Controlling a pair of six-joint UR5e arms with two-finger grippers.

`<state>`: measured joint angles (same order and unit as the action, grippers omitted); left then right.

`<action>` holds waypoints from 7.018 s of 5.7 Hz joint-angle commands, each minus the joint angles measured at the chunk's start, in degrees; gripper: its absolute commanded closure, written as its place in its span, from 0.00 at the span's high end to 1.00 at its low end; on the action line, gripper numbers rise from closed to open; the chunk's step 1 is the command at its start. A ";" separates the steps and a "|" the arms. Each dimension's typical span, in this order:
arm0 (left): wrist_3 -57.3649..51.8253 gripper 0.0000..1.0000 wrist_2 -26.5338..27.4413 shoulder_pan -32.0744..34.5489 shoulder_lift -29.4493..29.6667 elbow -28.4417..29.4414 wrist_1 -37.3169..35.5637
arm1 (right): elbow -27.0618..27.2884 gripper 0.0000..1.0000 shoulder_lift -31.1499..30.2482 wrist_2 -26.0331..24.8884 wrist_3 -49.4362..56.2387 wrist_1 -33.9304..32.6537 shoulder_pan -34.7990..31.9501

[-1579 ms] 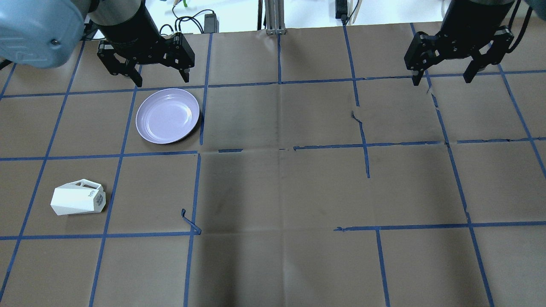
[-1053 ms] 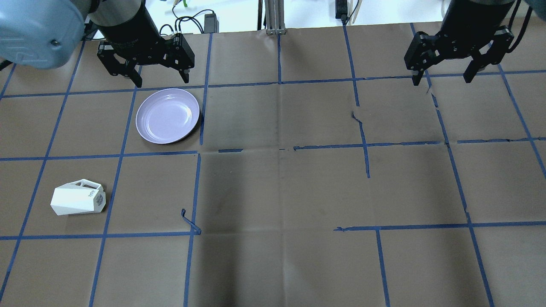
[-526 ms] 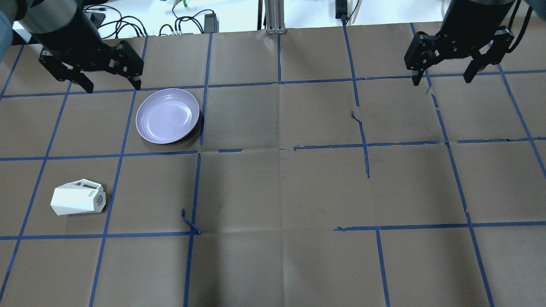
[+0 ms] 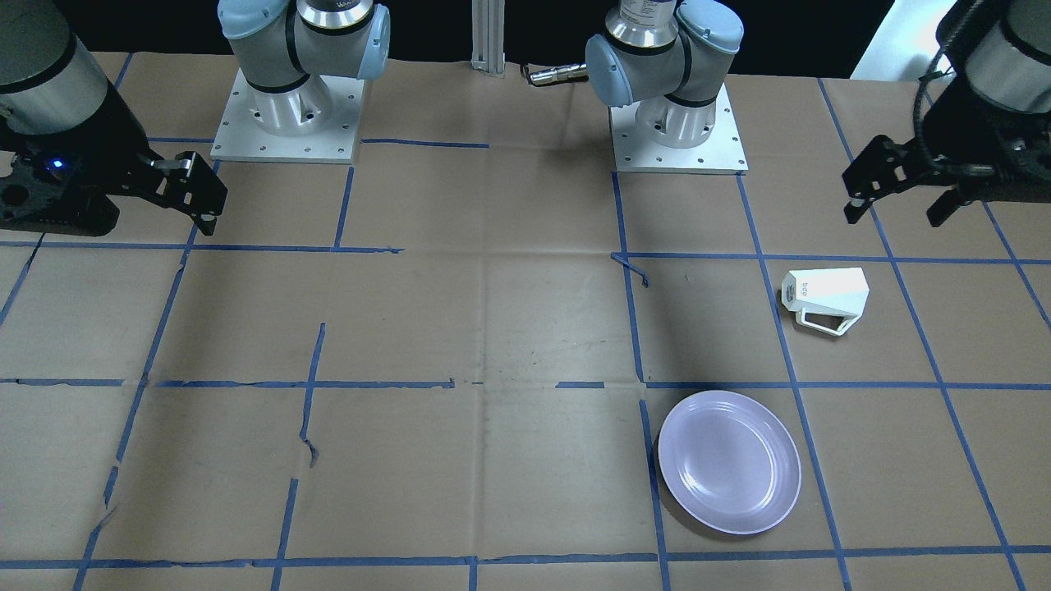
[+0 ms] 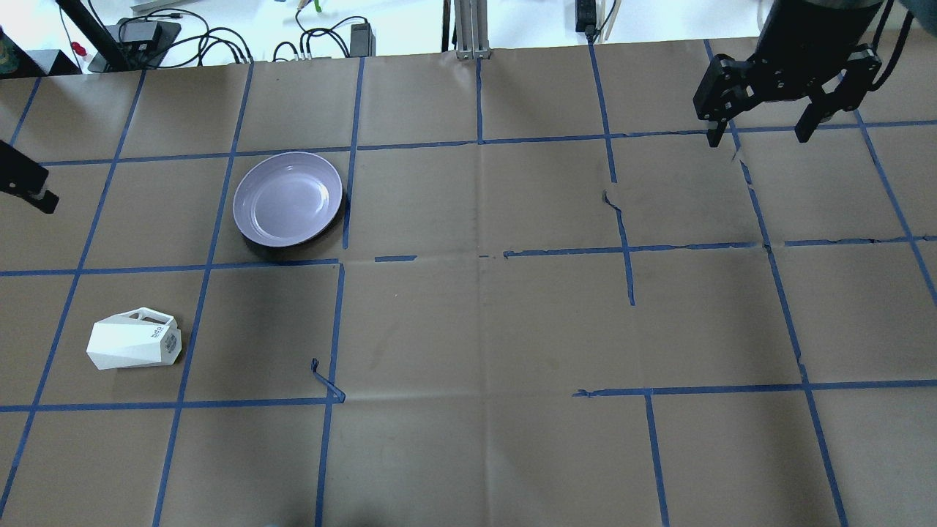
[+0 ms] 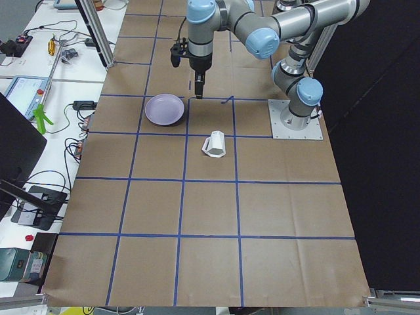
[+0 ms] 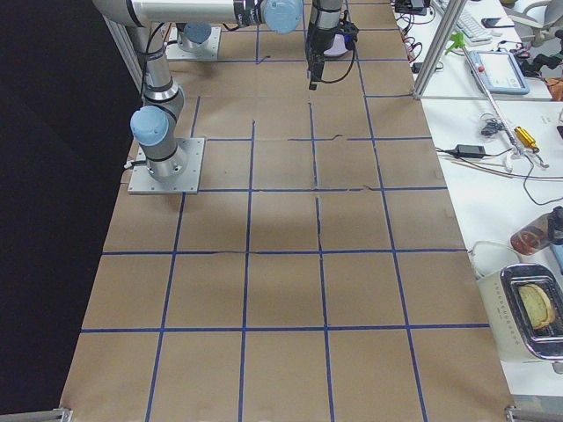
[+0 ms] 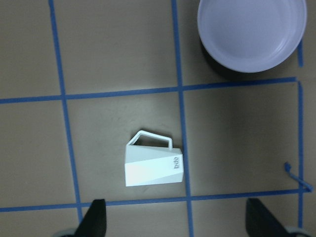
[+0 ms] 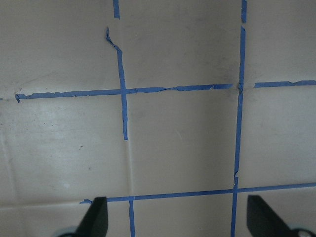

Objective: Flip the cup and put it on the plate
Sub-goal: 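Move the left gripper down and toward the white cup lying on its side, then lower the left gripper onto the white cup and close on it, then lift the cup with the left gripper and carry it over the lavender plate, then rotate the cup upright and lower it onto the plate with the left gripper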

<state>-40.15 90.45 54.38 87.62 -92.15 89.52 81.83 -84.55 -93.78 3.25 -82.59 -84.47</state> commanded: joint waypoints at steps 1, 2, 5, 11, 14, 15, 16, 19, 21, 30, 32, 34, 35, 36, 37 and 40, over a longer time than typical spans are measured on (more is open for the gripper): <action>-8.96 0.99 -0.62 -9.53 1.32 -0.57 -0.04 | 0.00 1.00 0.00 0.00 0.00 0.06 0.00; -11.59 0.99 -4.89 -11.21 3.07 -1.27 1.61 | 0.00 1.00 0.00 0.00 0.00 0.06 0.00; -27.73 0.99 -17.92 -22.10 17.35 -0.84 8.65 | 0.00 1.00 0.00 0.00 0.00 -0.03 0.00; -47.71 0.99 -26.81 -25.81 39.79 0.21 24.54 | 0.00 1.00 0.00 0.00 0.00 0.06 0.00; -48.35 0.98 -29.63 -25.82 41.05 -0.40 32.03 | 0.00 1.00 0.00 0.00 0.00 0.06 0.00; -48.27 0.84 -30.15 -25.82 41.05 -0.14 32.04 | 0.00 1.00 0.00 0.00 0.00 0.06 0.00; -48.27 0.30 -29.81 -25.82 41.05 0.21 32.04 | 0.00 1.00 0.00 0.00 0.00 -0.03 0.00; -48.62 0.00 -30.24 -25.82 40.79 0.48 33.08 | 0.00 1.00 0.00 0.00 0.00 0.06 0.00; -47.39 0.00 -32.70 -25.82 37.55 2.83 42.09 | 0.00 1.00 0.00 0.00 0.00 0.06 0.00; 31.59 0.00 -11.98 27.19 17.29 10.40 -9.89 | 0.00 1.00 0.00 0.00 0.00 0.06 0.00; 29.62 0.00 3.78 32.87 26.24 20.56 -10.60 | 0.00 1.00 0.00 0.00 0.00 0.06 0.00; 26.11 0.00 3.95 32.90 29.43 18.86 -11.21 | 0.00 1.00 0.00 0.00 0.00 0.06 0.00; 25.83 0.00 3.86 32.90 31.63 17.02 -13.21 | 0.00 1.00 0.00 0.00 0.00 0.06 0.00; 24.35 0.00 3.95 32.81 33.56 14.57 -16.19 | 0.00 1.00 0.00 0.00 0.00 -0.03 0.00; 23.55 0.00 4.03 32.81 33.67 11.84 -18.48 | 0.00 1.00 0.00 0.00 0.00 -0.03 0.00; 23.80 0.62 4.56 32.72 33.67 8.82 -22.90 | 0.09 1.00 0.00 0.00 0.00 -0.03 0.00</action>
<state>-16.43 94.95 87.15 121.33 -83.30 66.91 81.85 -84.55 -93.78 3.25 -82.57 -84.46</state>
